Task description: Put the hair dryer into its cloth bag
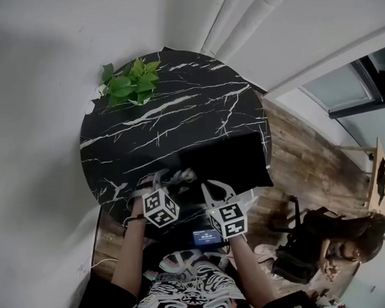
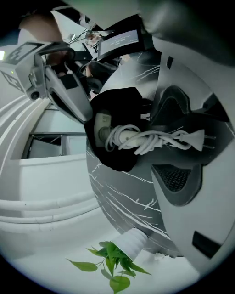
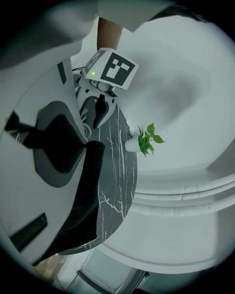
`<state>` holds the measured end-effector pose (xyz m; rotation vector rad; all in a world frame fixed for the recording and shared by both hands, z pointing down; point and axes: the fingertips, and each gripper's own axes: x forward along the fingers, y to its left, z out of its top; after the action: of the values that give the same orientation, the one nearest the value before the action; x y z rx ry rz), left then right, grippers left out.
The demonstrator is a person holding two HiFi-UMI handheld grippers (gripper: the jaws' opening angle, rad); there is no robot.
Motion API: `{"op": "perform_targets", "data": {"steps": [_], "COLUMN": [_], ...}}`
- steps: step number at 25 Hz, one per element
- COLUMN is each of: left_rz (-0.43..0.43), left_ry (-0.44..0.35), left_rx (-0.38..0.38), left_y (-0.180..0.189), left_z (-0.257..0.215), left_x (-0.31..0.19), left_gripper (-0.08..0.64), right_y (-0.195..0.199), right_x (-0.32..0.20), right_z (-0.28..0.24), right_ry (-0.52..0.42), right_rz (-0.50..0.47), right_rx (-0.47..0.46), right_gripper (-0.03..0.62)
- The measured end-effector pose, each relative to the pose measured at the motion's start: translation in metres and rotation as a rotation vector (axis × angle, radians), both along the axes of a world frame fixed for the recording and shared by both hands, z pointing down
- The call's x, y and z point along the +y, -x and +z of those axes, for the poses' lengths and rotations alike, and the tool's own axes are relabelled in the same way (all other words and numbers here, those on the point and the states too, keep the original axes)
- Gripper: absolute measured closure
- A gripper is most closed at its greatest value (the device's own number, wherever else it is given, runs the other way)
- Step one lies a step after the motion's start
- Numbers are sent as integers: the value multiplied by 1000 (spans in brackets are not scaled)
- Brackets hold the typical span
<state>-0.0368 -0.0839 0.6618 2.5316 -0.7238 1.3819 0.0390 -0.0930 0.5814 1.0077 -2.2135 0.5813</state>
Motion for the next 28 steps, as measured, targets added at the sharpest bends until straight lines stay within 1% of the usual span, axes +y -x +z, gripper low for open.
{"op": "perform_targets", "data": {"steps": [3, 6, 8, 10, 12, 14, 21, 26, 28], "left_rz": [-21, 2, 16, 15, 23, 44, 107, 106, 112], "left_ry": [38, 79, 74, 65, 48, 23, -20, -145, -162], "left_rx": [-40, -48, -28, 25, 73, 102, 153, 174, 199], "left_y": [15, 12, 4, -9, -24, -40, -92, -111, -119], "left_z": [11, 19, 14, 5, -4, -10, -8, -9, -10], "left_x": [6, 9, 8, 3, -2, -7, -21, -36, -39], "left_gripper": [307, 437, 446, 453, 456, 456, 456, 456, 456], "right_y": [0, 2, 2, 1, -1, -3, -12, -14, -15], "right_x": [0, 0, 1, 1, 1, 1, 4, 4, 3], "right_z": [2, 2, 0, -1, -2, -1, 2, 7, 9], "right_ry": [5, 8, 8, 7, 10, 13, 29, 50, 54], "right_rz": [0, -5, -9, -10, -9, -8, -3, -5, -6], "right_rx": [-4, -5, -8, -12, -17, -21, -21, -31, -29], "right_gripper": [565, 565, 565, 565, 565, 565, 565, 565, 565]}}
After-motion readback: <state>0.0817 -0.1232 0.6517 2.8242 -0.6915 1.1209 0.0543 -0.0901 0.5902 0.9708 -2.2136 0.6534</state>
